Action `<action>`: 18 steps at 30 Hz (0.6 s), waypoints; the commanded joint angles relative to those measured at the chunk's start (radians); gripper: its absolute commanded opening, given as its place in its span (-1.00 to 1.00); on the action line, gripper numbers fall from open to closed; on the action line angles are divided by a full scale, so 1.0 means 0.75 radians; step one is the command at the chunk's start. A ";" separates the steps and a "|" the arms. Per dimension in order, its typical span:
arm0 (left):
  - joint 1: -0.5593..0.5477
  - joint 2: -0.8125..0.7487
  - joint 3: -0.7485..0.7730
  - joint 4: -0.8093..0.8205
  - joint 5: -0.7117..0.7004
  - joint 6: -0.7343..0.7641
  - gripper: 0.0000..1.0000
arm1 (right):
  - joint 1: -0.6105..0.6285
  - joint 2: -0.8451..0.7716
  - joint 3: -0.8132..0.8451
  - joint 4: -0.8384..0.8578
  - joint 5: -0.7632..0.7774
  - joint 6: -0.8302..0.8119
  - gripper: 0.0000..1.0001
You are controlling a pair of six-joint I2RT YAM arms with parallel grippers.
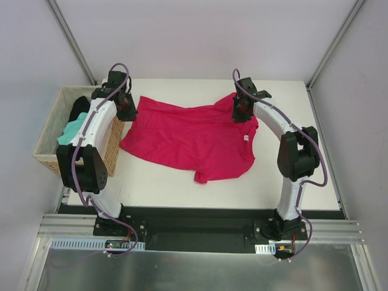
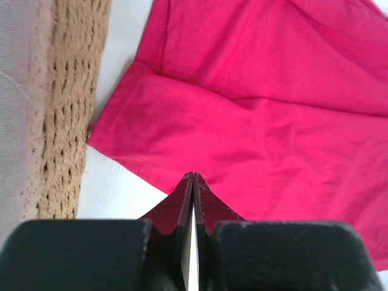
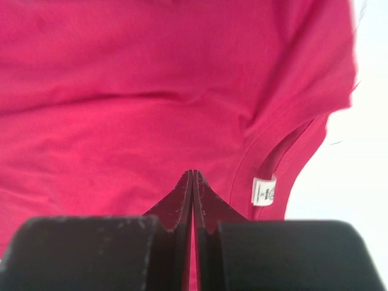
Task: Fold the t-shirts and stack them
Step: Flatten out the tshirt
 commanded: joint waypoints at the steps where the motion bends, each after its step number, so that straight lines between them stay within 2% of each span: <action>1: -0.011 0.007 -0.081 -0.002 0.057 0.012 -1.00 | 0.018 -0.117 -0.176 0.022 -0.061 0.063 -0.97; 7: -0.048 0.053 -0.144 0.008 0.081 0.026 -1.00 | 0.042 -0.158 -0.295 0.046 -0.080 0.071 -0.97; 18: -0.081 0.233 -0.011 0.004 0.151 0.034 -1.00 | 0.046 -0.090 -0.297 0.073 -0.184 0.106 -0.98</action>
